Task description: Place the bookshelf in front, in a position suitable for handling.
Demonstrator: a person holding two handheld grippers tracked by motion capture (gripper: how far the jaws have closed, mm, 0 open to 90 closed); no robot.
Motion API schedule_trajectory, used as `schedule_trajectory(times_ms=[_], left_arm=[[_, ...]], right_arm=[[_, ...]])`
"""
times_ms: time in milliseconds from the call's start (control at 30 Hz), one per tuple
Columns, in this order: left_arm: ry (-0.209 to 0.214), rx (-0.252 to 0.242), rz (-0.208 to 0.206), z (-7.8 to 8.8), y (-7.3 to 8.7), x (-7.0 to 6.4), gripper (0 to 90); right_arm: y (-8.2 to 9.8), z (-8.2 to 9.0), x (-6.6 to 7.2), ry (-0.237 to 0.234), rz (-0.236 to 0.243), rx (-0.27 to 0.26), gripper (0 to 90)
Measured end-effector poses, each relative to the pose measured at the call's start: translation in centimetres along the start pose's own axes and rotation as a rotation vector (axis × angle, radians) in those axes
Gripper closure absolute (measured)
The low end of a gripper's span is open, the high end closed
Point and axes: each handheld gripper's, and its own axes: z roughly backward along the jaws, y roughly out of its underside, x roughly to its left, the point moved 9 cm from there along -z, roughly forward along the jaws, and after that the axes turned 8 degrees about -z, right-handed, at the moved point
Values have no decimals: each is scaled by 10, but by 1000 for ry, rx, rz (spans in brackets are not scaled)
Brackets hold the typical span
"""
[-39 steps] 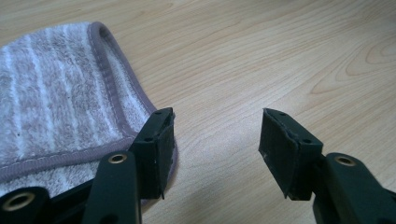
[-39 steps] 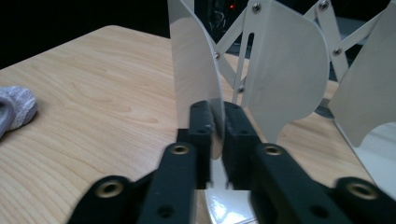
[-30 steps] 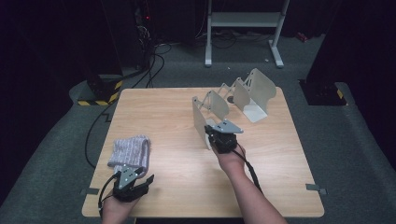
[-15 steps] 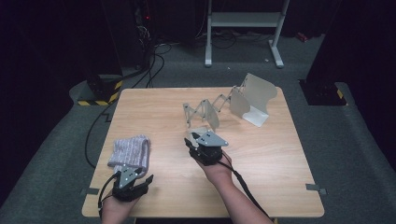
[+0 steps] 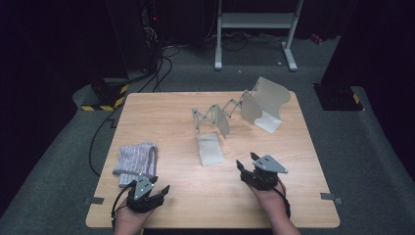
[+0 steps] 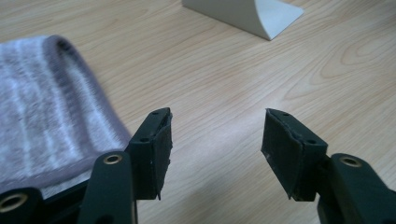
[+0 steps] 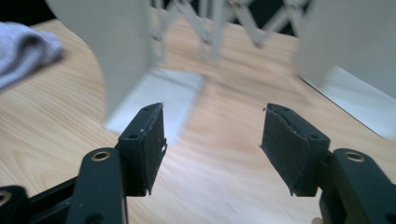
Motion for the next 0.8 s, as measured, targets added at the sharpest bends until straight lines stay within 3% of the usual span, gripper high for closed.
schedule_trajectory(times_ms=[100, 167, 233, 433, 533, 633, 733, 800], left_arm=[[3, -1, -6, -5, -5, -4, 409], [1, 3, -13, -8, -6, -5, 396], [2, -1, 5, -14, -10, -6, 379], [26, -28, 44, -27, -30, -13, 369], [15, -22, 24, -36, -42, -15, 344], [13, -41, 36, -44, -55, -16, 334], [3, -28, 32, -53, -63, -14, 328], [-11, -24, 50, -66, -78, -12, 321]], right_arm=[[13, 14, -19, 35, -6, 3, 346], [16, 18, -23, 47, -3, 4, 334], [25, 27, -34, 76, -18, -4, 305], [35, 29, -42, 81, -56, 24, 260], [35, 32, -43, 89, -55, 16, 260], [34, 34, -46, 94, -66, 9, 260], [34, 36, -49, 90, -80, 8, 260], [33, 39, -54, 88, -95, 1, 261]])
